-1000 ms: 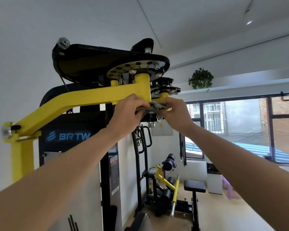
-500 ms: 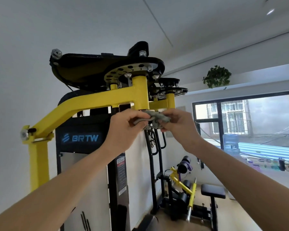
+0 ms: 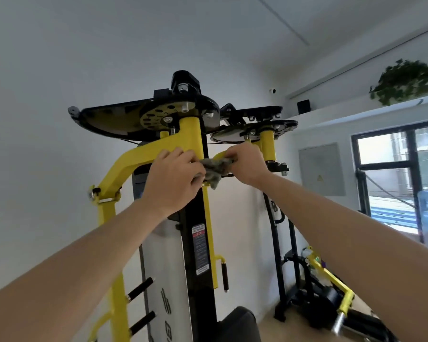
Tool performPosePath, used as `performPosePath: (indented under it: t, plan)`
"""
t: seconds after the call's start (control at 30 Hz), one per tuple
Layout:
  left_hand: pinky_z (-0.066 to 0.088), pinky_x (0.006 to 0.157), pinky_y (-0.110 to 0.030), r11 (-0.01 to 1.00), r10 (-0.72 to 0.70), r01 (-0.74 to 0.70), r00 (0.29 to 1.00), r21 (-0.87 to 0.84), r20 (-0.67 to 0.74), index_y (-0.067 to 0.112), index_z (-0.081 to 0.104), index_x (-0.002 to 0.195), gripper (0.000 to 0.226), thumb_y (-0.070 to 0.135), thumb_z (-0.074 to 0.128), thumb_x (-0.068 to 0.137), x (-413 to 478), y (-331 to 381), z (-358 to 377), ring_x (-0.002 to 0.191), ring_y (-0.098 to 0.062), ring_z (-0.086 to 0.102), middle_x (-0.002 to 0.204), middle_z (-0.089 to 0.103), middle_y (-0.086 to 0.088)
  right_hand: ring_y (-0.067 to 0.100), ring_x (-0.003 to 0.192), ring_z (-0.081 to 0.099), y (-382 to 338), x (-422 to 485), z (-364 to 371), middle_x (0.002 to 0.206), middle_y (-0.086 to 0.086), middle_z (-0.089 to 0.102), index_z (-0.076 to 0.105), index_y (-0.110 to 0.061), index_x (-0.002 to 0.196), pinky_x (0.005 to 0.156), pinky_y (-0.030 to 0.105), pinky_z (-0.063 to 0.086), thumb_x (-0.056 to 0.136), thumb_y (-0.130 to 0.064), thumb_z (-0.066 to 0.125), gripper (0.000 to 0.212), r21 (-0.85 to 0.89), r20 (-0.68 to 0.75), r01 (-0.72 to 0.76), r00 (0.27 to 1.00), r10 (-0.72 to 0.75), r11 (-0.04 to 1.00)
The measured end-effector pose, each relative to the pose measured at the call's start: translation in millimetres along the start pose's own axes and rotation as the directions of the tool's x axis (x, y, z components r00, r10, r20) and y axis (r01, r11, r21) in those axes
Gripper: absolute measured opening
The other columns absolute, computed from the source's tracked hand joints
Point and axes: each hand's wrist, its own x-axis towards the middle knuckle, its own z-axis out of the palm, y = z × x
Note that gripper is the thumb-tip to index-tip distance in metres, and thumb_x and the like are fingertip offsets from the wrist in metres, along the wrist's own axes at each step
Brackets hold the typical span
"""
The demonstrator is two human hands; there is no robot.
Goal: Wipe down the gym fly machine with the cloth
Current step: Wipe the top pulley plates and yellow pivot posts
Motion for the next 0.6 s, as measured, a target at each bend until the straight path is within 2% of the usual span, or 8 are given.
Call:
performPosePath:
  t: [0.1,0.17,0.27,0.33,0.43,0.5,0.53,0.6]
  plan:
    - [0.045,0.080,-0.041,0.987,-0.156,0.159,0.979,-0.016,0.129,0.028,0.081,0.094,0.016,0.032,0.065,0.095,17.9,-3.5,-5.9,0.092,-0.024,0.059,0.095,0.072,0.004,0.014,0.078,0.057,2.2,9.1,-1.2,0.089,0.000,0.073,0.080,-0.016,0.099,0.053,0.016,0.034,0.087,-0.001,0.061,0.027,0.015,-0.040,-0.015,0.999,0.015,1.000]
    - [0.046,0.076,-0.036,0.973,-0.221,0.231,0.953,-0.023,0.208,0.031,0.081,0.095,0.019,0.035,0.062,0.097,26.4,-4.9,-7.7,0.092,-0.022,0.060,0.094,0.074,0.006,0.015,0.080,0.061,5.4,13.0,-0.6,0.089,-0.001,0.073,0.080,-0.016,0.096,0.055,0.018,0.036,0.086,-0.001,0.062,0.025,0.047,-0.076,-0.043,0.996,0.047,0.998]
    - [0.047,0.070,-0.031,0.975,-0.218,0.223,0.936,0.013,0.278,0.030,0.081,0.095,0.022,0.031,0.059,0.097,35.5,-0.9,-6.0,0.088,-0.019,0.063,0.091,0.074,0.007,0.018,0.077,0.064,11.6,13.7,3.4,0.082,-0.002,0.069,0.078,-0.016,0.092,0.055,0.020,0.044,0.084,0.001,0.065,0.023,0.132,-0.151,-0.084,0.983,0.103,0.988]
    - [0.051,0.069,-0.033,0.981,-0.194,0.188,0.932,0.048,0.307,0.029,0.080,0.094,0.022,0.031,0.058,0.096,39.2,2.2,-3.0,0.085,-0.019,0.062,0.090,0.073,0.006,0.022,0.079,0.065,14.6,11.1,12.0,0.086,0.000,0.069,0.073,-0.014,0.091,0.064,0.034,0.057,0.082,0.002,0.068,0.019,0.215,-0.151,-0.101,0.979,0.136,0.971]
    - [0.053,0.070,-0.036,0.990,-0.140,0.130,0.936,0.053,0.322,0.027,0.080,0.092,0.020,0.032,0.061,0.094,43.0,2.1,0.4,0.085,-0.021,0.061,0.087,0.071,0.004,0.033,0.079,0.066,15.2,1.8,31.5,0.084,0.012,0.070,0.073,-0.006,0.088,0.071,0.052,0.058,0.080,0.005,0.070,0.014,0.302,-0.025,-0.050,0.998,0.060,0.952]
    - [0.054,0.069,-0.040,0.994,-0.095,0.106,0.936,-0.014,0.340,0.026,0.081,0.092,0.017,0.030,0.065,0.092,42.2,-1.0,2.9,0.084,-0.021,0.059,0.085,0.068,0.003,0.035,0.076,0.063,18.0,-5.4,47.1,0.076,0.013,0.070,0.075,-0.005,0.084,0.071,0.050,0.055,0.082,0.003,0.070,0.010,0.285,0.028,0.017,0.999,-0.026,0.958]
    - [0.054,0.069,-0.041,0.993,-0.072,0.099,0.936,-0.062,0.344,0.026,0.081,0.093,0.016,0.028,0.066,0.092,40.3,-3.5,4.2,0.084,-0.020,0.059,0.084,0.067,0.003,0.030,0.073,0.063,22.4,-8.1,53.8,0.073,0.009,0.069,0.075,-0.007,0.083,0.068,0.044,0.054,0.084,0.001,0.070,0.009,0.284,0.033,0.032,0.999,-0.043,0.958]
    - [0.051,0.069,-0.039,0.984,-0.038,0.094,0.942,-0.152,0.333,0.025,0.082,0.091,0.014,0.026,0.068,0.091,37.0,-9.8,7.9,0.081,-0.017,0.057,0.082,0.064,0.005,0.008,0.061,0.058,33.6,-11.0,61.1,0.064,-0.006,0.065,0.075,-0.012,0.078,0.061,0.025,0.046,0.085,-0.003,0.073,0.012,0.264,0.056,0.057,0.996,-0.074,0.963]
